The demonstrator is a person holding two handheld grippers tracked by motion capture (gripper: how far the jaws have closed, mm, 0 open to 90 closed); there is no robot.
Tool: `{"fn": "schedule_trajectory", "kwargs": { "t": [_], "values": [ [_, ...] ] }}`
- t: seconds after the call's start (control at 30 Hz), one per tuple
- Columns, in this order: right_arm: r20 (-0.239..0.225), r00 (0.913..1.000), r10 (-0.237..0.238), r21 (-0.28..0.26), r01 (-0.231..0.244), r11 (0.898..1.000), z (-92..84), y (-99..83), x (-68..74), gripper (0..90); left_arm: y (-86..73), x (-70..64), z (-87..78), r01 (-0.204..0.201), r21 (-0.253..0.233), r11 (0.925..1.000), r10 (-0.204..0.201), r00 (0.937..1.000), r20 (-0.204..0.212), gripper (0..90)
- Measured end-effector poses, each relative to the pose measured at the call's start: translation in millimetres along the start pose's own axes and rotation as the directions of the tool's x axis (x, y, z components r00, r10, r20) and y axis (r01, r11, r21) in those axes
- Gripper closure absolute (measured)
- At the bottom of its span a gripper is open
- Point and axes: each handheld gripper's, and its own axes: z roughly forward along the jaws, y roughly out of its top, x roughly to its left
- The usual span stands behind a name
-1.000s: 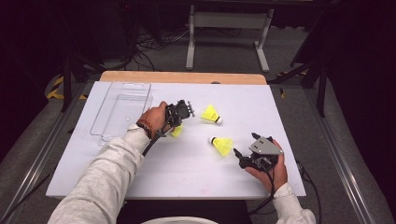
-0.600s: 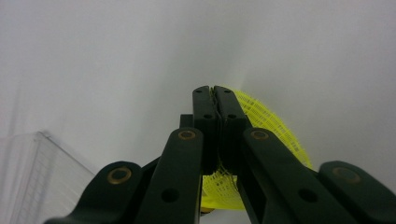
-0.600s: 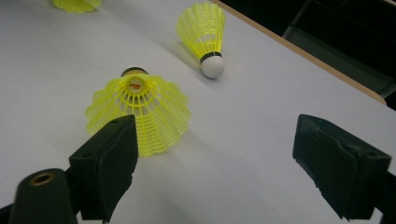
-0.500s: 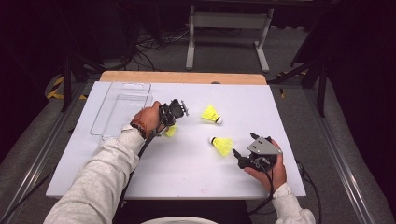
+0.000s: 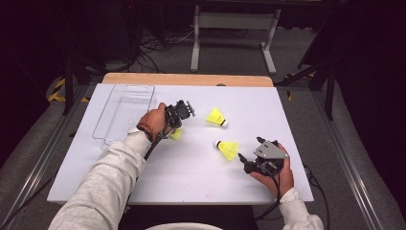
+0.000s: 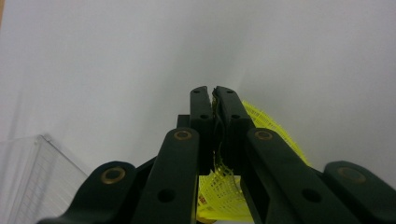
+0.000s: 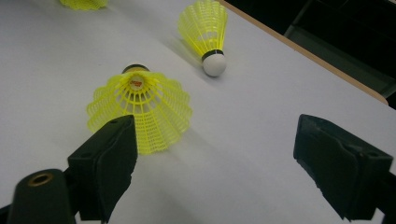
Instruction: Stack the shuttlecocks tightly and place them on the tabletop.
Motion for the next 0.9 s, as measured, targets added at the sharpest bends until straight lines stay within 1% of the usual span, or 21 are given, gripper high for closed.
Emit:
{"fn": "schedule_trajectory", "kwargs": {
  "t": [0.07, 0.1, 0.13, 0.17, 0.27, 0.3, 0.33, 0.37, 0.43, 0.47, 0.5, 0.53, 0.57, 0.67, 0.7, 0.73, 0.77, 0.83, 0.87, 0.9],
  "values": [
    [-0.001, 1.0, 0.0, 0.0, 0.0, 1.0, 0.0, -0.1, -0.1, 14.5, 0.2, -0.4, 0.3, -0.001, 0.001, 1.0, 0.001, 1.0, 0.001, 85.5],
    [0.0, 1.0, 0.002, 0.0, -0.002, 1.0, 0.0, -0.2, -0.2, 14.5, 0.2, -0.3, 0.6, 0.0, -0.003, 1.0, 0.0, 1.0, 0.01, 85.0],
    [-0.001, 1.0, 0.001, -0.001, -0.001, 1.0, 0.0, -0.2, -0.5, 14.5, 0.2, -0.3, 0.3, 0.008, -0.007, 0.9999, -0.008, 0.9999, 0.014, 85.2],
    [0.001, 1.0, -0.001, 0.0, 0.001, 1.0, 0.0, -0.3, -0.5, 14.5, 0.4, 0.2, -0.2, 0.007, -0.008, 0.9999, -0.007, 0.9999, 0.015, 85.3],
    [0.001, 1.0, 0.0, 0.0, 0.0, 1.0, 0.0, -0.3, -0.5, 14.5, 1.9, -0.7, -1.2, 0.006, -0.002, 1.0, -0.006, 0.9999, 0.016, 85.7],
    [0.001, 1.0, 0.0, 0.0, 0.0, 1.0, 0.0, -0.3, -0.5, 14.5, 2.4, -1.9, -0.9, 0.011, -0.011, 0.9999, -0.011, 0.9999, 0.012, 85.7],
    [0.0, 1.0, 0.001, 0.0, -0.001, 1.0, -0.1, -0.1, -0.5, 14.5, 4.7, -2.1, -2.7, 0.001, -0.007, 1.0, -0.001, 0.9999, 0.011, 86.1],
    [-0.001, 1.0, 0.0, -0.001, 0.0, 1.0, -0.2, 0.0, -0.3, 14.4, 5.8, -2.7, -3.7, 0.012, -0.01, 0.9999, -0.012, 0.9999, 0.007, 86.2],
    [-0.001, 1.0, -0.002, 0.001, 0.002, 1.0, -0.3, 0.1, -0.2, 14.4, 6.7, -2.1, -4.3, 0.012, -0.011, 0.9999, -0.012, 0.9999, 0.01, 86.2],
    [-0.001, 1.0, -0.002, 0.001, 0.002, 1.0, -0.2, 0.0, -0.2, 14.4, 6.8, -2.5, -3.9, 0.015, -0.018, 0.9997, -0.015, 0.9998, 0.01, 85.7],
    [-0.001, 1.0, -0.001, 0.001, 0.001, 1.0, -0.1, -0.1, -0.3, 14.5, 7.5, -2.3, -4.0, 0.006, -0.007, 1.0, -0.006, 0.9999, 0.009, 85.1],
    [-0.001, 1.0, -0.001, 0.001, 0.001, 1.0, -0.3, -0.1, -0.3, 14.4, 7.4, -2.4, -3.2, 0.009, -0.007, 0.9999, -0.009, 0.9999, 0.008, 84.0],
    [-0.001, 1.0, -0.001, -0.001, 0.001, 1.0, -0.5, -0.2, -0.4, 14.4, 7.4, -1.8, -3.3, 0.005, 0.001, 1.0, -0.005, 0.9999, 0.013, 81.4],
    [-0.003, 1.0, -0.001, -0.001, 0.001, 1.0, -0.8, -0.1, -0.7, 14.4, 6.6, -2.0, -3.0, 0.002, -0.007, 1.0, -0.002, 0.9998, 0.02, 79.4],
    [-0.004, 1.0, 0.002, 0.0, -0.002, 1.0, -0.9, -0.2, -0.6, 14.4, 6.3, -2.0, -3.9, 0.005, -0.014, 0.9999, -0.005, 0.9996, 0.028, 79.4],
    [-0.004, 1.0, 0.002, 0.0, -0.002, 1.0, -0.8, -0.2, -0.7, 14.3, 6.1, -1.9, -5.0, 0.005, -0.018, 0.9998, -0.005, 0.9998, 0.02, 77.9],
    [-0.005, 1.0, 0.002, 0.0, -0.002, 1.0, -0.7, -0.1, -0.6, 14.3, 5.6, -1.8, -6.3, 0.009, -0.029, 0.9995, -0.008, 0.9999, 0.015, 73.7],
    [-0.004, 1.0, -0.001, -0.001, 0.001, 1.0, -0.6, -0.1, -0.6, 14.3, 5.1, -1.6, -6.7, 0.007, -0.035, 0.9993, -0.007, 0.9999, 0.012, 73.5],
    [-0.004, 1.0, -0.001, 0.0, 0.001, 1.0, -0.4, -0.1, -0.5, 14.2, 4.9, -1.0, -7.8, 0.006, -0.03, 0.9995, -0.005, 0.9998, 0.02, 73.0],
    [-0.005, 1.0, 0.0, -0.001, 0.0, 1.0, -0.4, 0.0, -0.4, 14.2, 4.1, -0.6, -8.4, 0.006, -0.04, 0.9992, -0.005, 0.9996, 0.029, 73.8]
  ]
}}
